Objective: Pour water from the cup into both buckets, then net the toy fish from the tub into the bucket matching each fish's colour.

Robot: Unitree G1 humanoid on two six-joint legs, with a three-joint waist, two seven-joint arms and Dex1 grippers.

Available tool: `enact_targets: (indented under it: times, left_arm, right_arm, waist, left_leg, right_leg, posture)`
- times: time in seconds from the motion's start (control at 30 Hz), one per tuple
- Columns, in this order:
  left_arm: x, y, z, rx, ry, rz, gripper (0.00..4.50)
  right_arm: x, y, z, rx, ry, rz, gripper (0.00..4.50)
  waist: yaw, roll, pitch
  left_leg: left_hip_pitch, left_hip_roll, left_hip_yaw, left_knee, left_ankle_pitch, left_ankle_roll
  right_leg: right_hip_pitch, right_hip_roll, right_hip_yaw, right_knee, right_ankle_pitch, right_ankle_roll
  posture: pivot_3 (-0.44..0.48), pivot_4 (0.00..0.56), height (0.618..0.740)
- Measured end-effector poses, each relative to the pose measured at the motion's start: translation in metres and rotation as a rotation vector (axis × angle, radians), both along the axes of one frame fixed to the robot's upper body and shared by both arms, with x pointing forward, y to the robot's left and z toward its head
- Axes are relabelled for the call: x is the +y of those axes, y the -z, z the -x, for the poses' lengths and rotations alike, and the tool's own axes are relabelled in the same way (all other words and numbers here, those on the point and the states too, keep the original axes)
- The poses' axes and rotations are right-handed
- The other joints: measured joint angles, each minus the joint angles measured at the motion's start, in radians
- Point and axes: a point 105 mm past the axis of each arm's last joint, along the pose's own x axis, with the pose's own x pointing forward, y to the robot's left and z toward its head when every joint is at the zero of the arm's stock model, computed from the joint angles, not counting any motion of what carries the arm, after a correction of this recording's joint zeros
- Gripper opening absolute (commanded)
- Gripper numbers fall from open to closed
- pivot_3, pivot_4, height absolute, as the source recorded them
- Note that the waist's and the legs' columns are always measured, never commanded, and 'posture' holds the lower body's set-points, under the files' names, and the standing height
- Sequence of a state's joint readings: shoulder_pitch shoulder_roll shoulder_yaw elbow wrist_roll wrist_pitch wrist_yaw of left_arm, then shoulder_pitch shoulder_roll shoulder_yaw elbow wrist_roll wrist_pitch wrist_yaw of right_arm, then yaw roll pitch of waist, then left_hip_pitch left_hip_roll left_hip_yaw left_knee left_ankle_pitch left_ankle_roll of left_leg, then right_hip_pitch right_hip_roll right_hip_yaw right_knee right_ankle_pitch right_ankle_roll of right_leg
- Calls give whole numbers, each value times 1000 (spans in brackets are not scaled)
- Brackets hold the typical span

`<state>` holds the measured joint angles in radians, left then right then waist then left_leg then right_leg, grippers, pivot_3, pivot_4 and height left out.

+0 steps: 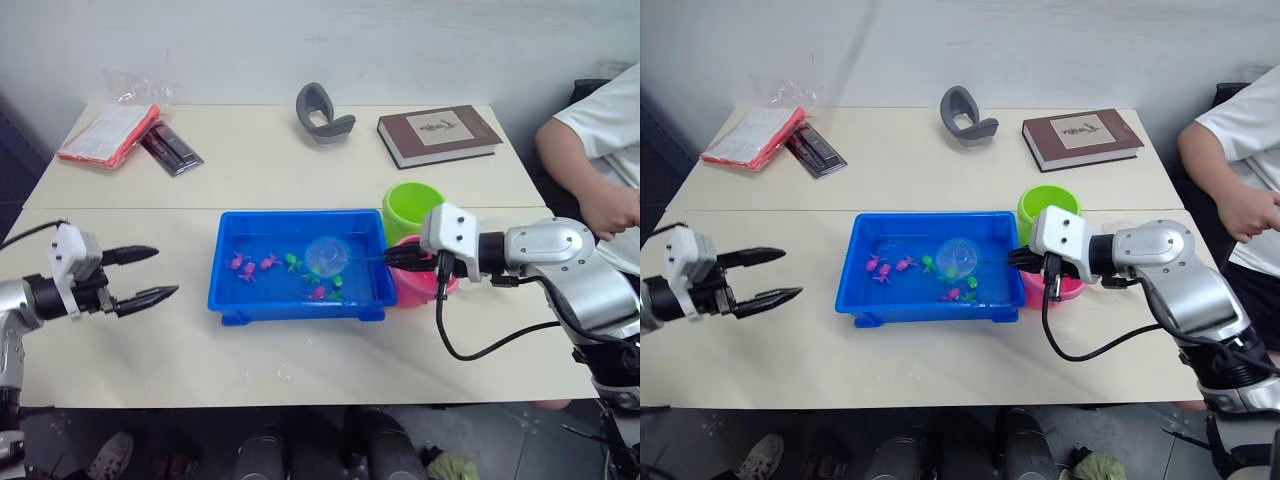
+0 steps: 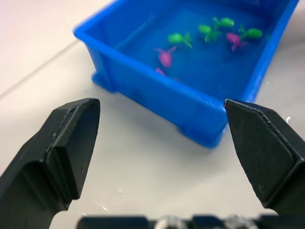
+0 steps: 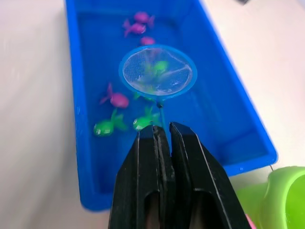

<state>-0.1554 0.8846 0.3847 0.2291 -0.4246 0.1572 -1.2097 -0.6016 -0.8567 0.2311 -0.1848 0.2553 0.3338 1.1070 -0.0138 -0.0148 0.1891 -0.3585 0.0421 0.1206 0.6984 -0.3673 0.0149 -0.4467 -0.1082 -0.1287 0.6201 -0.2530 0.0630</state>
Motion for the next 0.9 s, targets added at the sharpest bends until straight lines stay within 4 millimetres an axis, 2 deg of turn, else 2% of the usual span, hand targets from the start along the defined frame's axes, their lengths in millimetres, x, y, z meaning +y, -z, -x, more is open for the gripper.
enact_targets:
  times: [0.1,0.23,0.37,0.57,0.7,0.9]
  left_arm:
    - [-9,11,7,10,11,7,4458]
    - [-21,9,9,-9,20,33,4458]
    - [-27,10,14,9,39,39,4458]
    - [-31,8,16,25,53,55,4458]
    - [-33,8,18,42,61,73,4458]
    - [-34,6,17,35,64,76,4458]
  right_arm:
    - [5,6,1,-20,-50,57,0]
    - [11,16,0,-32,-79,106,0]
    - [21,18,-2,-53,-93,107,0]
    - [18,33,-17,-79,-37,155,0]
    - [12,30,-29,-138,-5,193,0]
    - [11,31,-33,-158,6,181,0]
  waist:
    - [0,0,0]
    - [2,0,0]
    - [-1,0,0]
    - [-10,0,0]
    - [-14,0,0]
    - [-14,0,0]
  left_leg:
    - [0,0,0,0,0,0]
    - [0,0,0,0,0,0]
    - [0,0,0,0,0,-1]
    - [0,0,0,0,0,-1]
    - [0,0,0,0,0,-1]
    - [0,0,0,0,0,-1]
  right_leg:
    - [0,-1,0,0,0,0]
    - [0,-2,0,1,0,0]
    - [0,-2,-1,1,0,0]
    - [0,-2,-1,1,0,-1]
    - [0,-2,-1,1,0,-1]
    - [0,-2,-1,1,-1,-1]
  posture:
    - [0,150,740]
    - [0,150,740]
    - [0,150,740]
    - [0,150,740]
    - [0,150,740]
    - [0,150,740]
